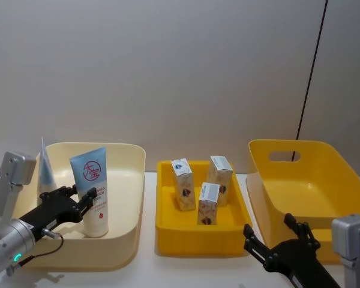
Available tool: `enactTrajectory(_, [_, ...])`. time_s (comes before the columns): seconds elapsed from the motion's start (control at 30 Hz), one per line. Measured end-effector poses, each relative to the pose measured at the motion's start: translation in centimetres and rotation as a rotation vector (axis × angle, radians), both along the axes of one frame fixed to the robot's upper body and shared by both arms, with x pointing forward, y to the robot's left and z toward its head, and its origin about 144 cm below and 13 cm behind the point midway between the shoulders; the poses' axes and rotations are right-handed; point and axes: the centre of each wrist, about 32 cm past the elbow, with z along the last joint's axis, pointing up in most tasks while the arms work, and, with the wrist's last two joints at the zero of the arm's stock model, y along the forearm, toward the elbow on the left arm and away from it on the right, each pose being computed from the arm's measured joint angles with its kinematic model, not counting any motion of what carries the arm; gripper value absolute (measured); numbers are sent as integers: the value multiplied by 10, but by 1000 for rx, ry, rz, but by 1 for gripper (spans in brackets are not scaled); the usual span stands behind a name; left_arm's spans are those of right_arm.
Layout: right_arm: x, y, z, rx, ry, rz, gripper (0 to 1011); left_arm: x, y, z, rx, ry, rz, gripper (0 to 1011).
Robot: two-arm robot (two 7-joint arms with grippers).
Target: Bimanual collaborative sorting of washing and personal care products
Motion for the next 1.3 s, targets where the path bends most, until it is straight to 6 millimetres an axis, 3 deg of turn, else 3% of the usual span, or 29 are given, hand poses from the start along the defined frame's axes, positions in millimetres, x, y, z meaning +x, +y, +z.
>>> enactTrajectory(0.6, [0,0,0,0,0,0,1001,-8,4,2,-48,-105,-26,272])
enactTrajectory(1.3, [0,0,0,0,0,0,1001,-32,20,26,-134,-277,-118,167])
